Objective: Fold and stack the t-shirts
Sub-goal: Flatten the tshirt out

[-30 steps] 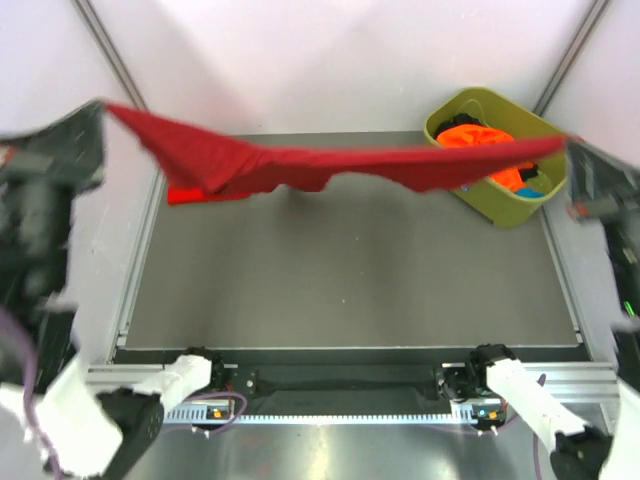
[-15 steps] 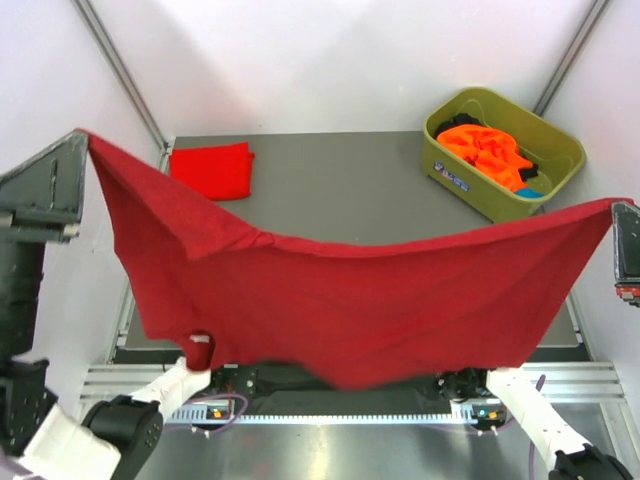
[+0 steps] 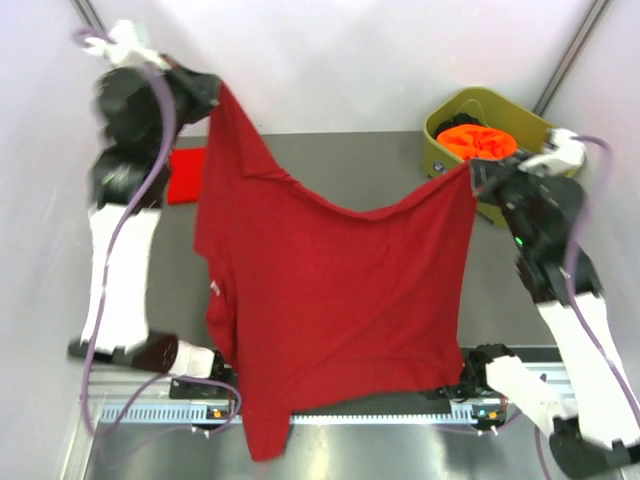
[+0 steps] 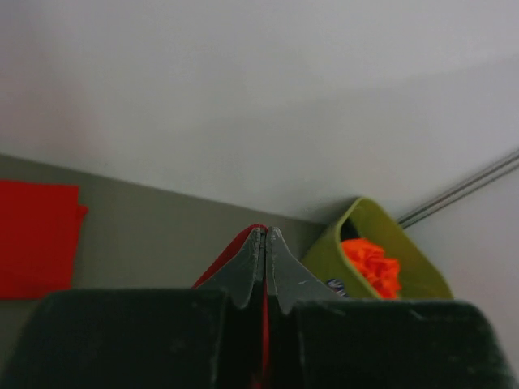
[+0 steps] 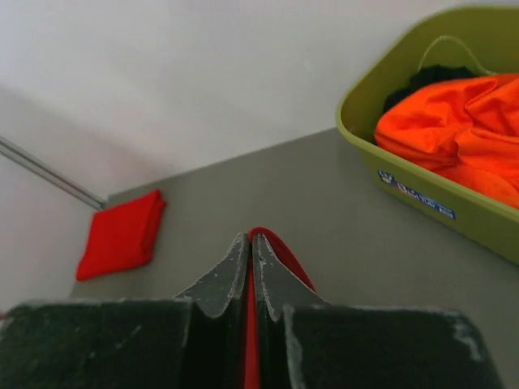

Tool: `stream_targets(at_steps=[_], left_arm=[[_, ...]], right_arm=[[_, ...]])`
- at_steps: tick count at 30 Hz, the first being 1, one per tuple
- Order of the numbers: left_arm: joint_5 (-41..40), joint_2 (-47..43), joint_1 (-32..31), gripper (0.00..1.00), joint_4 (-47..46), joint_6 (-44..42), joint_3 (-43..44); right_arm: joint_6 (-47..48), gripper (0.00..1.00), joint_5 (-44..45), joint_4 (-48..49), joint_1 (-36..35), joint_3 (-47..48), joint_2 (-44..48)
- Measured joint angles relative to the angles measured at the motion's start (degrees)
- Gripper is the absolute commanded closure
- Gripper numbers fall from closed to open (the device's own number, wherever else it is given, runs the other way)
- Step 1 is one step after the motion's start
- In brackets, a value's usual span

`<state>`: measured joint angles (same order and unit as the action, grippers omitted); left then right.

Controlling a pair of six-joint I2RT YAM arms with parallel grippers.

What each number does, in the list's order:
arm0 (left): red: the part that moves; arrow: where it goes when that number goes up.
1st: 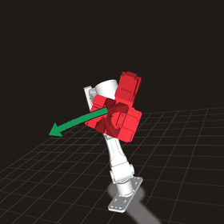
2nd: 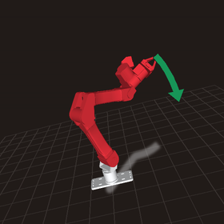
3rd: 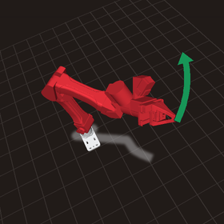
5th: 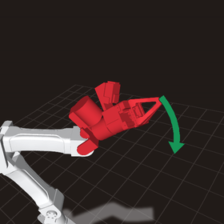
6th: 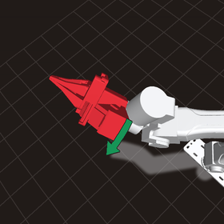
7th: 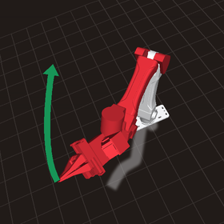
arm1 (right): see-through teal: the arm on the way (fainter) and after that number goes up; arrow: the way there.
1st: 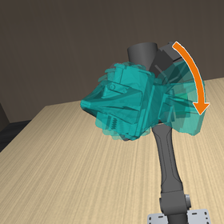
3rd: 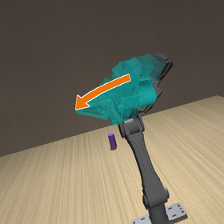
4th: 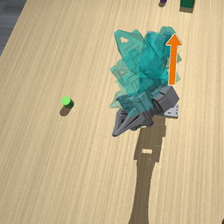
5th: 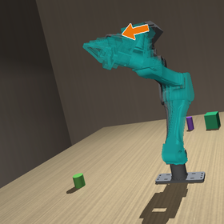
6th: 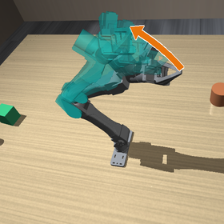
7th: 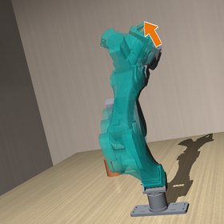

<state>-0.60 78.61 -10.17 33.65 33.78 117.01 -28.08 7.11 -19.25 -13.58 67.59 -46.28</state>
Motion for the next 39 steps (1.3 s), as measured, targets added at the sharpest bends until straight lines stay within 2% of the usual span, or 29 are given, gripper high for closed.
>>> stream_targets(at_steps=[2,6,8,12,19,24,28,31,34,39], left_arm=[[-0.52,6.16,0.00,1.00,-0.66,-0.83,-1.14],[-3.93,11.10,0.00,1.00,1.88,-2.05,-0.98],[-5.49,12.46,0.00,1.00,4.85,-2.73,4.61],[-6.21,9.92,0.00,1.00,3.48,-3.34,12.57],[-8.11,-0.55,0.00,1.00,1.25,-3.98,11.43],[-9.51,-0.94,0.00,1.00,1.64,-3.67,13.42],[-11.47,-0.74,0.00,1.00,6.34,-3.69,14.60],[-10.80,-3.37,0.00,1.00,7.17,-3.67,12.68],[-8.72,-4.20,0.00,1.00,10.38,-3.19,16.13],[-8.76,-6.38,0.00,1.00,10.91,-3.37,16.20]], right_arm=[[1.01,1.00,-0.33,2.80,0.00,-1.27,-5.75],[2.60,1.00,-1.97,4.79,0.52,0.96,-13.51],[2.51,1.00,-3.50,4.70,1.51,4.83,-15.41],[1.38,1.00,-5.60,5.07,2.84,13.14,-15.80],[-0.28,1.00,-5.73,7.63,4.04,15.69,-10.54],[-0.42,1.00,-7.04,5.62,4.09,17.22,-10.43],[0.48,1.00,-8.68,1.60,4.09,17.97,-8.31],[1.07,1.00,-9.22,-0.35,4.09,18.67,-5.22],[1.01,1.00,-10.67,-1.77,4.09,21.11,-3.21],[2.14,1.00,-8.44,-3.21,4.09,20.74,0.15]])
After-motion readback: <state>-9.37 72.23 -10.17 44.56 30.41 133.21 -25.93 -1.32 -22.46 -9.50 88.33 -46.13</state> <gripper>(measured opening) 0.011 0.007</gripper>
